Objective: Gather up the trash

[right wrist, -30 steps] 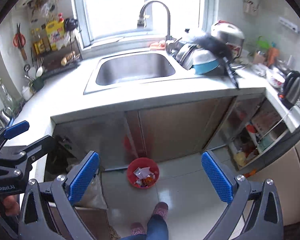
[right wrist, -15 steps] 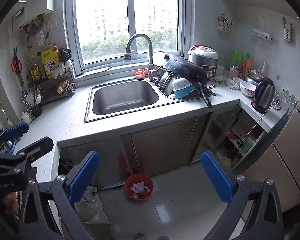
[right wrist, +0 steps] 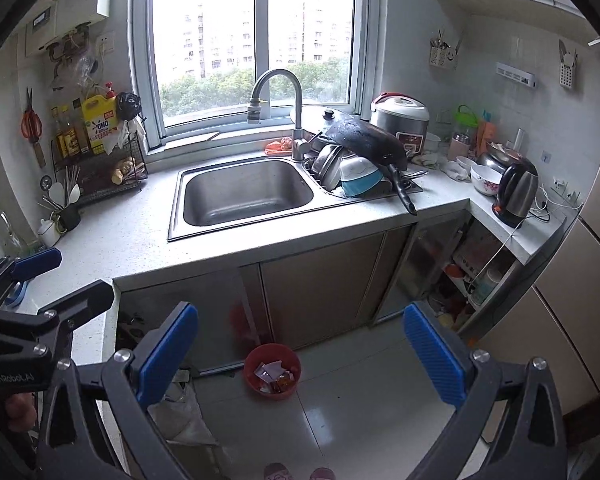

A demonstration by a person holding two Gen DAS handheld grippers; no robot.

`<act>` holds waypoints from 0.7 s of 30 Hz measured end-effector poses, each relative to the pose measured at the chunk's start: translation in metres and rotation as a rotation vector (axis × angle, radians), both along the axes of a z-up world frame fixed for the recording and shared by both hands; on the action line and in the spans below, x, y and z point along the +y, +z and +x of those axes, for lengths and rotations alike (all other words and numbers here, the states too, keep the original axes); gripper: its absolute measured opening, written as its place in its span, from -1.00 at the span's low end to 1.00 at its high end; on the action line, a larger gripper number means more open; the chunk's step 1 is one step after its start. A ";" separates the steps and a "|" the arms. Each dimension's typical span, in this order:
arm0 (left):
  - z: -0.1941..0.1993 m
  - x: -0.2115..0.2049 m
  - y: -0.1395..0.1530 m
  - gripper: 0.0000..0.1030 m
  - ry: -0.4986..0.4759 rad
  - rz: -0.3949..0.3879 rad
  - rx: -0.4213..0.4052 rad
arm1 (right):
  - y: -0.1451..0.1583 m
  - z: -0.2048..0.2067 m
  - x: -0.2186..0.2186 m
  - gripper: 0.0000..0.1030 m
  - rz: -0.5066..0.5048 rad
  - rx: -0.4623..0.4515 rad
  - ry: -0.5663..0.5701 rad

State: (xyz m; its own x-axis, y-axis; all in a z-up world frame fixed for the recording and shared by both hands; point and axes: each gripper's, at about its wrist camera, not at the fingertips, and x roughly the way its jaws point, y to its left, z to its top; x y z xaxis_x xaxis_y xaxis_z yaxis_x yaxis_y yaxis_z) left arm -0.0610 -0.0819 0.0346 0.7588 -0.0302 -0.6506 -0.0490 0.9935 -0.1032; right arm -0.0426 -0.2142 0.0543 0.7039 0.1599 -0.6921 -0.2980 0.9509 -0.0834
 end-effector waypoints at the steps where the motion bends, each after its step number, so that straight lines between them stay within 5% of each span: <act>1: 0.000 0.002 0.000 1.00 0.001 -0.004 0.000 | 0.000 0.001 0.000 0.99 0.001 0.004 0.001; 21: -0.011 -0.003 0.002 1.00 0.000 0.032 0.004 | 0.004 -0.002 -0.007 0.99 0.013 0.027 0.035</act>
State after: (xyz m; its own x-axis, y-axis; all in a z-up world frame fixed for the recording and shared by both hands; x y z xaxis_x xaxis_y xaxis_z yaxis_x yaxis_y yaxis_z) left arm -0.0722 -0.0849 0.0370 0.7560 -0.0095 -0.6544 -0.0491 0.9963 -0.0711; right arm -0.0444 -0.2213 0.0581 0.6792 0.1931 -0.7081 -0.3328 0.9409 -0.0626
